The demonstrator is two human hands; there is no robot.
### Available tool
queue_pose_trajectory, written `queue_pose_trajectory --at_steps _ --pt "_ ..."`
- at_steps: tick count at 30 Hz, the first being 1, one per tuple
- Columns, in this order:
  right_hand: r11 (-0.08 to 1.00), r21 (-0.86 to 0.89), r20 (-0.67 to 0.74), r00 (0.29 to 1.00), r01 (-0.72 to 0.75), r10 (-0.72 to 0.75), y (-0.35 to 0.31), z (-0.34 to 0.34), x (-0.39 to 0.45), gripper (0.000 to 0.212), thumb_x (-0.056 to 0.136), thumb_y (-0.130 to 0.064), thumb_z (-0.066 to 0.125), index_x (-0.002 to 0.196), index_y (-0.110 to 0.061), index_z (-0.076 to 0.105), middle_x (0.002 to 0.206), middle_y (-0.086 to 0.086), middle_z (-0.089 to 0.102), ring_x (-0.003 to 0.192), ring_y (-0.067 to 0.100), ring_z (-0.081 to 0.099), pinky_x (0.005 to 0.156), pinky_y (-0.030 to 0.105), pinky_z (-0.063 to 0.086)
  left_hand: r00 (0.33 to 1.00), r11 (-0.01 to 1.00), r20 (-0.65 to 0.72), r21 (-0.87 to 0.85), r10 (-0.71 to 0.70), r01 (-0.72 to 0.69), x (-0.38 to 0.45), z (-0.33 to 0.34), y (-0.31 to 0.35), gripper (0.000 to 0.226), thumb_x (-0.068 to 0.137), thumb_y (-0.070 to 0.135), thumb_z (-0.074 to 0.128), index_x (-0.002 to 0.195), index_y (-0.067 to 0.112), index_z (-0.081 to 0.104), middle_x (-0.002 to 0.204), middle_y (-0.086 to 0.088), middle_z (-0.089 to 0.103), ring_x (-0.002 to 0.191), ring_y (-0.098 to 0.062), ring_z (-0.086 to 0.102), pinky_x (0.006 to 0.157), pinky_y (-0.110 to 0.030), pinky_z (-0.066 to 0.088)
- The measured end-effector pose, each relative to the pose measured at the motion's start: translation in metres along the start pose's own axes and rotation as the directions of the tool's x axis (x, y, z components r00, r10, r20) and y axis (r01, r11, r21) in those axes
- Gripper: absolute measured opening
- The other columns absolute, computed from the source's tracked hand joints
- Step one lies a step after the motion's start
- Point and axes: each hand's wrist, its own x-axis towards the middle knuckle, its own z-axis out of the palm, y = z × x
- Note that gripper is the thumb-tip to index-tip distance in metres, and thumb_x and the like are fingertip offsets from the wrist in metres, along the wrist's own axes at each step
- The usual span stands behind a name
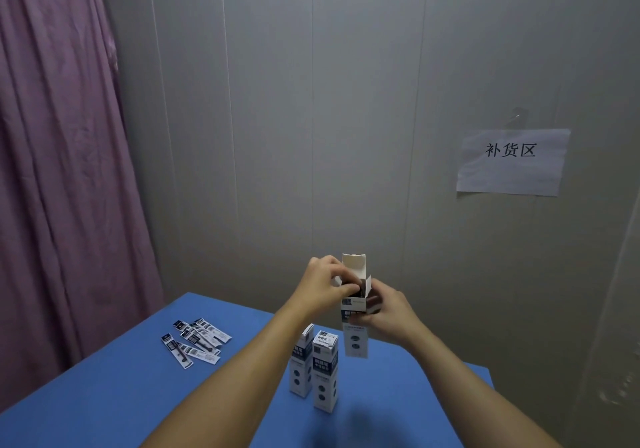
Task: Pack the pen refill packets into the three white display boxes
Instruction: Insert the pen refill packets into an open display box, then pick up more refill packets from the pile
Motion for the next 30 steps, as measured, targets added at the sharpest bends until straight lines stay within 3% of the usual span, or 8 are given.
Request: queue_pose_trajectory --at_steps 3,8,14,19,25,28,30 --pt "1.0 -0.005 -0.006 1.0 -0.015 0.015 0.003 0.0 -0.003 0.047 0.071 -0.014 0.087 0.109 -0.029 0.064 0.095 -0.01 0.072 0.087 0.002 0.068 0.066 0.016 0.053 0.999 1.0 -0.022 -0.001 0.031 -0.031 -0.002 0.0 0.001 0.015 0.087 0.027 0.077 0.092 0.041 0.074 0.101 0.011 0.058 0.101 -0.007 0.043 0.078 -0.014 0.034" --pt "0.997 -0.015 0.002 0.997 -0.081 0.081 0.017 -0.001 -0.011 0.052 0.07 -0.015 0.088 0.113 -0.03 0.063 0.098 -0.01 0.073 0.09 0.003 0.069 0.068 0.017 0.053 0.999 0.999 -0.019 0.012 0.039 -0.039 -0.01 0.007 -0.005 0.01 0.092 0.029 0.071 0.101 0.033 0.074 0.104 0.013 0.059 0.099 -0.004 0.047 0.079 -0.017 0.038" --pt "0.928 -0.149 0.016 0.938 -0.341 0.347 0.075 0.005 -0.04 0.054 0.063 -0.019 0.088 0.11 -0.024 0.063 0.1 -0.009 0.07 0.087 0.003 0.065 0.066 0.018 0.049 1.0 0.993 0.025 0.114 -0.008 0.005 -0.039 0.02 -0.038 0.02 0.097 0.024 0.065 0.116 0.026 0.066 0.105 0.014 0.058 0.099 -0.002 0.052 0.09 -0.019 0.046" --pt "0.869 -0.221 0.03 0.887 -0.444 0.461 0.117 0.019 -0.058 0.059 0.047 -0.04 0.081 0.103 -0.025 0.065 0.093 -0.011 0.071 0.086 0.004 0.065 0.073 0.021 0.054 0.996 0.988 -0.031 0.127 -0.079 0.082 -0.06 0.024 -0.068 0.019 0.096 0.019 0.061 0.112 0.027 0.066 0.103 0.016 0.057 0.092 0.005 0.055 0.079 -0.007 0.043" --pt "0.851 -0.278 0.063 0.876 -0.445 0.479 0.121 0.021 -0.061 0.059 0.062 -0.041 0.082 0.114 -0.028 0.058 0.105 -0.012 0.068 0.099 0.009 0.063 0.07 0.016 0.046 0.984 0.969 -0.074 0.178 -0.161 0.172 -0.071 0.013 -0.093 0.016 0.097 0.024 0.059 0.11 0.031 0.066 0.106 0.018 0.058 0.094 0.004 0.057 0.084 -0.017 0.049" --pt "0.76 -0.449 0.14 0.803 -0.47 0.579 0.104 0.02 -0.065 0.042 0.078 -0.042 0.075 0.11 -0.022 0.058 0.105 -0.008 0.064 0.115 0.014 0.061 0.068 0.012 0.047 0.981 0.958 -0.064 0.214 -0.184 0.193 -0.074 0.009 -0.104 0.017 0.098 0.026 0.059 0.113 0.03 0.066 0.109 0.016 0.058 0.098 0.001 0.056 0.089 -0.023 0.051" --pt "0.685 -0.565 0.168 0.748 -0.461 0.642 0.094 0.018 -0.071 0.049 0.092 -0.042 0.065 0.128 -0.01 0.055 0.13 0.003 0.059 0.133 0.021 0.051 0.091 0.02 0.048 0.979 0.95 -0.052 0.238 -0.196 0.203 -0.076 0.006 -0.109 0.017 0.098 0.028 0.059 0.114 0.029 0.065 0.11 0.015 0.058 0.098 -0.001 0.056 0.09 -0.027 0.052"
